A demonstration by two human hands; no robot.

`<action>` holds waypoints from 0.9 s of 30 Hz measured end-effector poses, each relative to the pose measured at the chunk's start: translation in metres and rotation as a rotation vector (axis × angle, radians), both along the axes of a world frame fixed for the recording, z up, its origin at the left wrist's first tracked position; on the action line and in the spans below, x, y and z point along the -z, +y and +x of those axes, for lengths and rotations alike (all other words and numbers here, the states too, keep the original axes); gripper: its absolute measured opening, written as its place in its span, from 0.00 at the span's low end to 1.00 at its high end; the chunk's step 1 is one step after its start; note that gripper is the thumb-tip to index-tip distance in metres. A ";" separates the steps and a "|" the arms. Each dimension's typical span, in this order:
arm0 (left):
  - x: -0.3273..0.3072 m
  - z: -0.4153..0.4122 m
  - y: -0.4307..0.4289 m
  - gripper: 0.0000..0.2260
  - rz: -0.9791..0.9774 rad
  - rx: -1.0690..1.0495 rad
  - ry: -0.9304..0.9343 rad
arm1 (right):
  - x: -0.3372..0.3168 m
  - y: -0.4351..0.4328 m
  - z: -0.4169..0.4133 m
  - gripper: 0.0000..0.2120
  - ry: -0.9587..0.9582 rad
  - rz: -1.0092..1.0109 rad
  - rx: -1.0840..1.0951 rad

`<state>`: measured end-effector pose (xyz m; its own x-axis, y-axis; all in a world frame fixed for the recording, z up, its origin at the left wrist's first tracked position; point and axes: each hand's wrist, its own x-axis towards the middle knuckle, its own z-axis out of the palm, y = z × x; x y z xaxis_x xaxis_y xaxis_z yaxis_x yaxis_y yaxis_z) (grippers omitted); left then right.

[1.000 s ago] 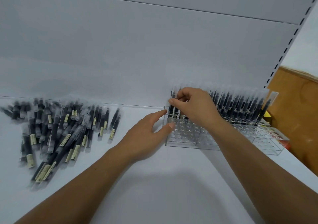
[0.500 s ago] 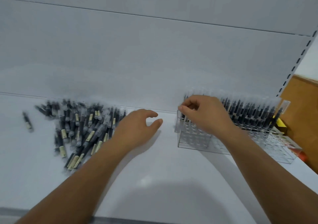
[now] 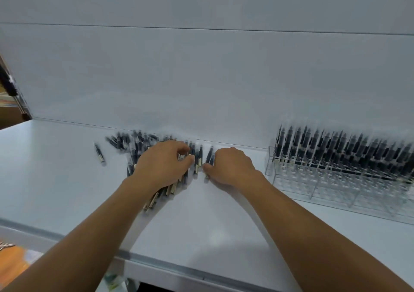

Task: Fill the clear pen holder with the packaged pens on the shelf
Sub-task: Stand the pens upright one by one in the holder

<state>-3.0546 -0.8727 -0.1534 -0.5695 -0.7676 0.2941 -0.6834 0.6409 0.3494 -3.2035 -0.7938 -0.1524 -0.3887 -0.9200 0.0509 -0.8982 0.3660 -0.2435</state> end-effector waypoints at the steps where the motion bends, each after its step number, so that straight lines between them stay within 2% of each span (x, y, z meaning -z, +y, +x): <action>1: -0.001 -0.001 0.000 0.15 0.004 0.005 -0.006 | -0.001 -0.001 0.000 0.18 -0.021 0.022 0.011; 9: -0.005 -0.026 -0.010 0.13 0.024 0.024 -0.075 | 0.001 0.011 -0.015 0.11 -0.301 0.045 0.073; 11: -0.006 -0.035 -0.017 0.13 0.037 -0.007 -0.110 | 0.006 0.018 -0.018 0.10 -0.464 -0.031 0.108; 15: -0.005 -0.054 -0.031 0.12 0.044 -0.042 -0.231 | 0.016 0.034 -0.017 0.11 -0.971 -0.258 0.221; 17: -0.006 -0.064 -0.038 0.14 0.049 -0.049 -0.302 | 0.018 0.037 -0.016 0.10 -1.101 -0.339 0.232; 21: -0.011 -0.083 -0.044 0.21 0.093 -0.066 -0.414 | 0.021 0.037 -0.016 0.08 -1.223 -0.448 0.213; 27: -0.018 -0.107 -0.039 0.23 0.215 -0.070 -0.489 | 0.022 0.035 -0.021 0.09 -1.300 -0.516 0.230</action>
